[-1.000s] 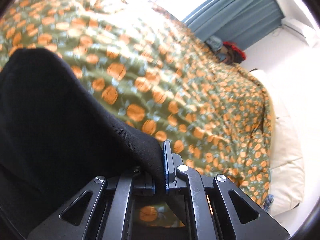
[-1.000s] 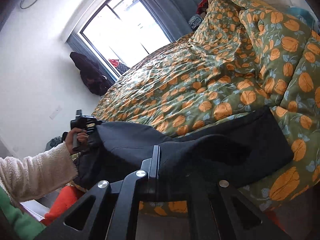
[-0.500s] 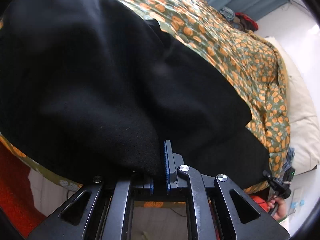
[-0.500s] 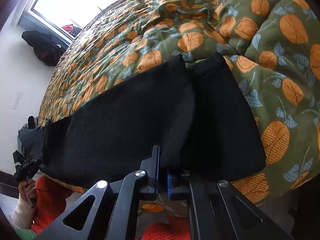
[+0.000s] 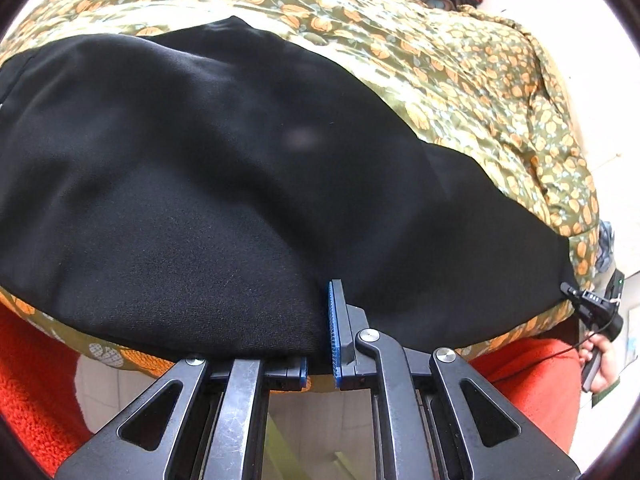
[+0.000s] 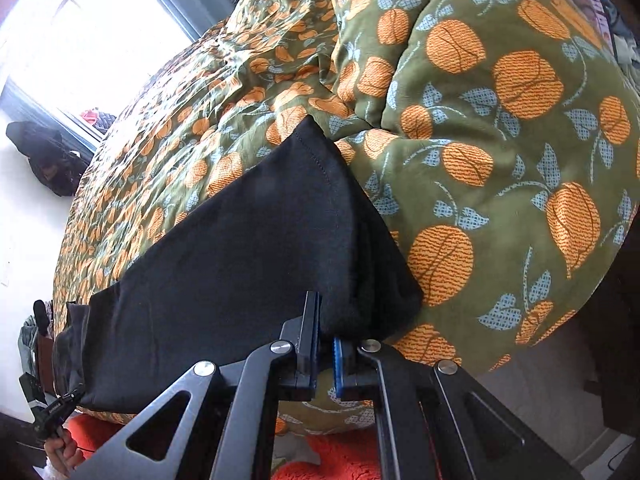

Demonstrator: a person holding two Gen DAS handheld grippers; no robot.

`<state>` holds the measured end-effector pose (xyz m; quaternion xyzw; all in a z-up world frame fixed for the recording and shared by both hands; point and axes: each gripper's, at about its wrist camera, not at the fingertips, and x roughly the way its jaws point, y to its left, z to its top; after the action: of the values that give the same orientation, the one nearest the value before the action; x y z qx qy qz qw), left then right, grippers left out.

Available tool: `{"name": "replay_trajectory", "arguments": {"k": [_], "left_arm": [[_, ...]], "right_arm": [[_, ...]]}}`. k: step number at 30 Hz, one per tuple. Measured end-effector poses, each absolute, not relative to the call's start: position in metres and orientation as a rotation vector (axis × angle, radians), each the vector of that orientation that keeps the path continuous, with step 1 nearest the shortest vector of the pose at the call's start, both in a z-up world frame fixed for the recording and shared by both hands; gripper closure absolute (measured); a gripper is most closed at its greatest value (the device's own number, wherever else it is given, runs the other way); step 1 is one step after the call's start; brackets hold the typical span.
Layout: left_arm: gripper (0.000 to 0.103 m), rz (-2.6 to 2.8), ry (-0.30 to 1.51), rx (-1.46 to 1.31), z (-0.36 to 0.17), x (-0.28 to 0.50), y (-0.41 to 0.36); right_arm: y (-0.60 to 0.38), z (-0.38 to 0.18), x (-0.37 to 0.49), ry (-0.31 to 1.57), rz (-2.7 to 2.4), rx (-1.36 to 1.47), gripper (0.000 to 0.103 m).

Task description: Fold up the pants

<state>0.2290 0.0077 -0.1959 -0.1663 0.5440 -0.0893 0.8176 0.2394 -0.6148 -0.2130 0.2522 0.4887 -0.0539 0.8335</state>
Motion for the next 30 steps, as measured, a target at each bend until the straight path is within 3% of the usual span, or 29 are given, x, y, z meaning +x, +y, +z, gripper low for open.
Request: {"name": "replay_trajectory", "arguments": {"k": [12, 14, 15, 16, 17, 18, 19, 21, 26, 28, 30], "left_arm": [[0.097, -0.181, 1.161, -0.281, -0.199, 0.216, 0.008], [0.093, -0.179, 1.168, -0.276, -0.198, 0.218, 0.009], [0.087, -0.167, 1.174, -0.271, -0.197, 0.218, 0.009], [0.074, -0.156, 1.182, -0.274, -0.196, 0.217, 0.011], [0.064, -0.143, 1.204, -0.272, -0.195, 0.216, 0.013], [0.045, -0.131, 1.226, -0.272, -0.193, 0.214, 0.015], [0.033, -0.110, 1.245, -0.273, -0.190, 0.209, 0.020], [0.032, -0.068, 1.266, -0.282, -0.181, 0.195, 0.031], [0.029, -0.034, 1.095, -0.239, -0.127, 0.185, 0.058], [0.016, -0.057, 1.033, -0.197, -0.112, 0.205, 0.062], [0.016, -0.057, 0.996, -0.156, -0.114, 0.228, 0.065]], "right_arm": [[-0.606, -0.209, 0.237, 1.025, -0.123, 0.484, 0.097], [-0.605, -0.207, 0.237, 1.021, -0.132, 0.467, 0.097], [-0.604, -0.206, 0.236, 1.015, -0.132, 0.461, 0.096], [-0.603, -0.204, 0.235, 1.006, -0.140, 0.451, 0.088], [-0.603, -0.201, 0.232, 0.991, -0.147, 0.443, 0.077], [-0.602, -0.195, 0.228, 0.963, -0.158, 0.433, 0.060], [-0.601, -0.188, 0.221, 0.922, -0.167, 0.421, 0.053], [-0.597, -0.169, 0.205, 0.836, -0.272, 0.366, 0.028], [-0.577, -0.128, 0.177, 0.625, -0.366, 0.230, 0.027], [-0.563, -0.128, 0.197, 0.672, -0.230, 0.173, 0.027], [-0.547, -0.140, 0.227, 0.794, -0.095, 0.125, 0.027]]}}
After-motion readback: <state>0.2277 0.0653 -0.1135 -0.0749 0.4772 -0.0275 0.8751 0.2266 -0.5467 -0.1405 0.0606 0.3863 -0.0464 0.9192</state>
